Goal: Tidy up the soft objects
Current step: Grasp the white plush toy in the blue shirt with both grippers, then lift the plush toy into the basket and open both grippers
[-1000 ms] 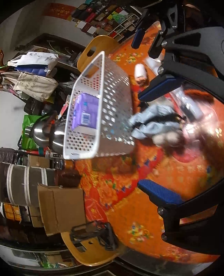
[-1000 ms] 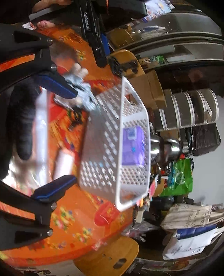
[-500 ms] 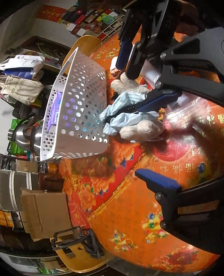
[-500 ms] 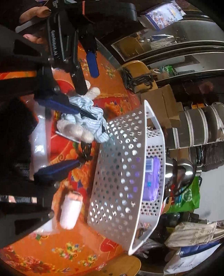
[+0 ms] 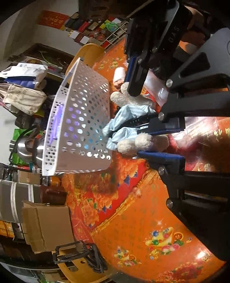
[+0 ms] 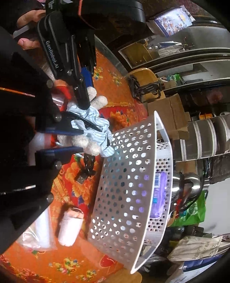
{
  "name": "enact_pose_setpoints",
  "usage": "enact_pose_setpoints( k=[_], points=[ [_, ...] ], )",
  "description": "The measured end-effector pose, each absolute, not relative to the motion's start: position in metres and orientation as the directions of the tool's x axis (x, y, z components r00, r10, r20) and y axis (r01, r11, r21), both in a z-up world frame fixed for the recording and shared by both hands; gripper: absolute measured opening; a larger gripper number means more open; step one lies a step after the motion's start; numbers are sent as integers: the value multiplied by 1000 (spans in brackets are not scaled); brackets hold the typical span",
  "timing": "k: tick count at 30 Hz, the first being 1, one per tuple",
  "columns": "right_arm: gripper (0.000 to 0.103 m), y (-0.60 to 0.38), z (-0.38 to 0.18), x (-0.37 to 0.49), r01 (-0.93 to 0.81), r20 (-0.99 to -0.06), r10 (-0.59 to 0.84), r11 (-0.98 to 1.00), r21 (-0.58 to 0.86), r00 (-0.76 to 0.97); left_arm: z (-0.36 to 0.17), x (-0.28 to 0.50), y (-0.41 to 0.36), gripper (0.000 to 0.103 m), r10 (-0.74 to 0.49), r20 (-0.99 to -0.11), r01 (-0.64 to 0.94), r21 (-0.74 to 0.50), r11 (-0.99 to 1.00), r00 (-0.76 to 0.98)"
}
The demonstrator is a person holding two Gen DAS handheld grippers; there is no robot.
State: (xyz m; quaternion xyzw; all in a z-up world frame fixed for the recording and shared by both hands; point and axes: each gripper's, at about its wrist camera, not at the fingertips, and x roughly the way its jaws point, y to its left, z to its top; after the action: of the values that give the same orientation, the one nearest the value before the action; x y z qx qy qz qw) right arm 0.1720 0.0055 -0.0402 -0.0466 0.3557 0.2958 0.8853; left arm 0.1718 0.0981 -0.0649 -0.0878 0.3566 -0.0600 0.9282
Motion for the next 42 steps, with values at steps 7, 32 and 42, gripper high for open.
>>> enact_pose_setpoints(
  k=[7,32,42],
  points=[
    [10,-8,-29,166,-567,-624,513,813,133,589,-42,157,93,15,-186,-608,74,-205,976,772],
    [10,-67,117,188,-563,-487,518,824,64,704,115,219,43,15,-229,-504,151,-190,970,833],
    [10,-60,116,270,-544,-554,490,836,79,673,101,320,50,15,-179,-593,85,-183,979,785]
  ],
)
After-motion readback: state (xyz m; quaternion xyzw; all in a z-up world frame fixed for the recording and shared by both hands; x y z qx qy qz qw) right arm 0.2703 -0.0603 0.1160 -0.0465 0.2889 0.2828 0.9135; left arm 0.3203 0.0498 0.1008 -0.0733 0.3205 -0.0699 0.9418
